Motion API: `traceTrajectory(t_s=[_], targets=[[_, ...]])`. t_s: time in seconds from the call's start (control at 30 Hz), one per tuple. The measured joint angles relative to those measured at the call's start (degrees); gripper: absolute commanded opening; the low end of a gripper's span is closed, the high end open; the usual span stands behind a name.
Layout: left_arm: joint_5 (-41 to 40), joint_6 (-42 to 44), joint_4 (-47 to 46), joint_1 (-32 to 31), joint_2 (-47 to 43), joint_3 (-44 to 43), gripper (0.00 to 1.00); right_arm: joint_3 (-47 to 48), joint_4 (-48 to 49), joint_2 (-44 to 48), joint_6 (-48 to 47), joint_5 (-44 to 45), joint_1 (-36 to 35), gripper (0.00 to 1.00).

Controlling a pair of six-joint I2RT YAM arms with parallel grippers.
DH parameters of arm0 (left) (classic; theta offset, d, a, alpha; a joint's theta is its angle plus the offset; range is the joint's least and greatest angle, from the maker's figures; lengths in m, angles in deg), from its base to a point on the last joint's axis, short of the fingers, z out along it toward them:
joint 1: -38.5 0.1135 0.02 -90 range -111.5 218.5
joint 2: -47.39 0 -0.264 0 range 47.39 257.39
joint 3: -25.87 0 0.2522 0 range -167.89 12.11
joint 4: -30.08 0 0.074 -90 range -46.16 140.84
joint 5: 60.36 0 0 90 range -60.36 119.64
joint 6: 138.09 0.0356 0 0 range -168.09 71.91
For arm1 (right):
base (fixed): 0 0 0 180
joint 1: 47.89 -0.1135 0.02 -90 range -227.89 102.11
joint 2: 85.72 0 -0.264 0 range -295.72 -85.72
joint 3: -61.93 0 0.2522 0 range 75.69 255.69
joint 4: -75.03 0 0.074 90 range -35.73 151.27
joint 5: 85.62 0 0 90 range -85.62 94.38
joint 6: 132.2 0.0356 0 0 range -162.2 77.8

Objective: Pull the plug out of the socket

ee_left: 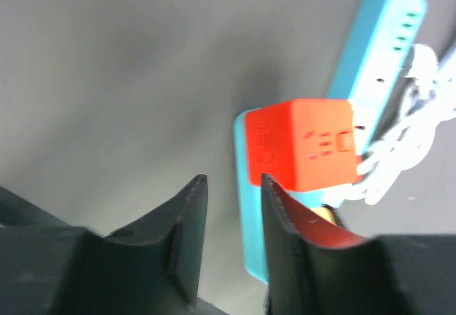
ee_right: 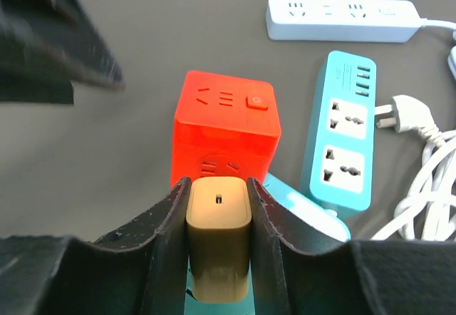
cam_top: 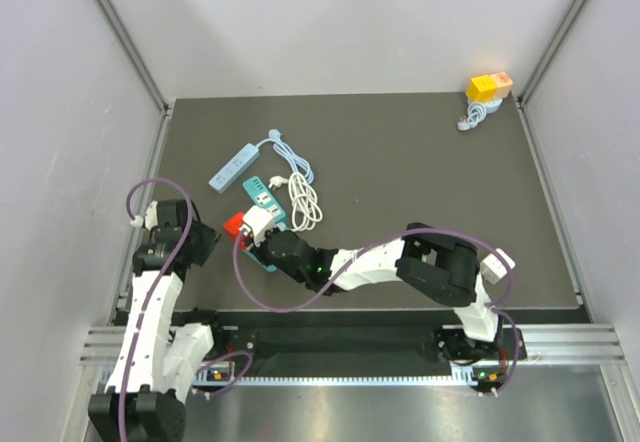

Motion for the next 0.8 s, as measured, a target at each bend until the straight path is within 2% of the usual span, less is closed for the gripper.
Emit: traceTrajectory(t_s=[0.13,0.2,0.23,0.3,0.57,0.67,0.73,0.8], targets=[[2.60,-0.20,-0.09,0.00,-4.11,0.79,0.48,-0.76,-1.40,1.31,0.26,0.22,-0.44,0.42],[4.46,-0.33,-0.13,0.00,-5.22,1.66,0.48,-0.76,-2.43,2.03,0.66,0.22,-0.46,0.48],[5.51,-0.35,-0.04,0.00,-5.73,2.19,0.46,-0.76,-3.06,2.47,0.92,0.22,-0.44,0.56],[7.32,-0.50,0.09,0.00,-6.84,3.30,0.44,-0.76,-4.90,3.56,1.46,0.00,-0.44,0.66],[10.71,-1.16,0.39,-0.04,-13.86,5.60,0.41,-1.14,-10.71,8.55,5.25,-3.30,-0.44,0.69],[12.48,-1.20,0.22,-0.04,-14.23,6.27,0.42,-1.44,-12.66,9.66,6.27,-3.69,-0.44,0.82],[13.75,-0.98,0.00,-0.04,-14.16,6.99,0.37,-1.49,-14.43,9.81,6.64,-4.13,-0.44,0.85],[14.64,-0.24,-0.02,-0.04,-13.77,7.21,0.36,-2.16,-15.93,9.94,7.39,-4.26,-0.42,0.86]])
